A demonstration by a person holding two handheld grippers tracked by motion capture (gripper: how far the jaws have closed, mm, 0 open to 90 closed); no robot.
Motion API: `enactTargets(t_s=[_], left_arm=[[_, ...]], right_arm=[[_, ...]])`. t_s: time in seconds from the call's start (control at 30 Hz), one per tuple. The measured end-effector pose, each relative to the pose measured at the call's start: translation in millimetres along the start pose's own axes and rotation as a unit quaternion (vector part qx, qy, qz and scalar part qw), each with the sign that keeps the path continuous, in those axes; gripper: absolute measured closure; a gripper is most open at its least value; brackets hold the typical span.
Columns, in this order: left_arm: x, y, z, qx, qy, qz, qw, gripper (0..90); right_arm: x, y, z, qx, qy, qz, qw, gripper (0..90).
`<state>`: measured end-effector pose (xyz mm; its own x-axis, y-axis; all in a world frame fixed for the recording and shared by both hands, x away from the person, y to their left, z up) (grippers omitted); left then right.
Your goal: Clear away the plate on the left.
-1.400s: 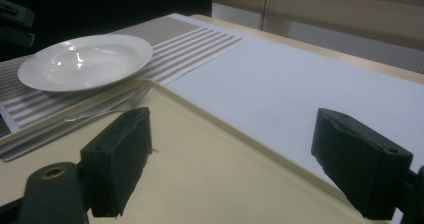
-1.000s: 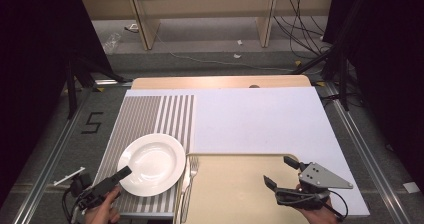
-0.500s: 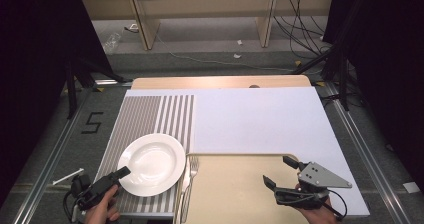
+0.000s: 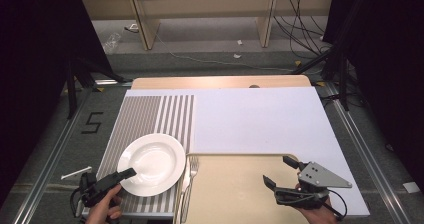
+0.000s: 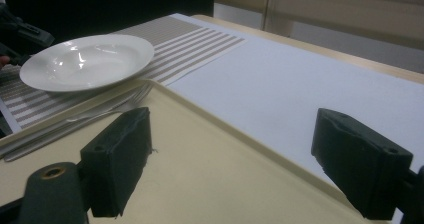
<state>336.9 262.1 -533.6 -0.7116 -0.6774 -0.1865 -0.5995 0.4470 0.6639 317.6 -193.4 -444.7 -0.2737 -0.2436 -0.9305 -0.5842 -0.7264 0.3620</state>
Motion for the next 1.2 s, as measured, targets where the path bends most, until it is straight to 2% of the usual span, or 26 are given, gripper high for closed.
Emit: enactTargets(t_s=[0.13,0.3,0.43,0.6,0.7,1.03,1.2], left_arm=[[0.9,-3.9,0.3,0.001,0.001,0.009,1.0000,33.7],[0.6,-8.6,3.3,0.005,0.018,0.021,0.9996,39.7],[1.0,-11.1,3.2,0.006,0.015,0.024,0.9996,45.1],[-0.2,-13.2,4.4,0.006,0.022,0.020,0.9995,51.4],[1.0,-15.5,4.4,0.009,0.027,0.025,0.9993,55.0],[4.3,-22.0,6.0,0.000,0.037,0.029,0.9989,63.5],[4.4,-23.1,8.0,-0.005,0.044,0.032,0.9985,71.0]], right_arm=[[0.1,0.3,-0.1,0.000,0.000,0.001,1.0000,17.2],[0.1,0.4,-0.2,0.000,0.001,0.001,1.0000,17.2],[-0.2,0.0,0.1,-0.001,0.001,-0.001,1.0000,17.2],[-0.1,0.1,0.1,-0.001,0.001,0.001,1.0000,17.2],[-0.1,0.1,0.1,-0.001,0.001,0.001,1.0000,17.2],[0.1,0.3,-0.1,-0.001,-0.001,0.002,1.0000,17.2],[0.1,0.2,0.0,-0.001,-0.001,0.002,1.0000,17.2]])
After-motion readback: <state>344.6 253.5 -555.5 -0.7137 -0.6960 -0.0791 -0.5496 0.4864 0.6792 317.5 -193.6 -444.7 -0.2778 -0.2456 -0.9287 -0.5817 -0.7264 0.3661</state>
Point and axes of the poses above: each handheld gripper's, and its own axes: y roughly backward along the jaws, x roughly out of its underside, z roughly to its left, the point moved 8 cm from there along -y, roughly forward along the jaws, and after that the axes turned 10 degrees about -x, right-handed, at the moved point
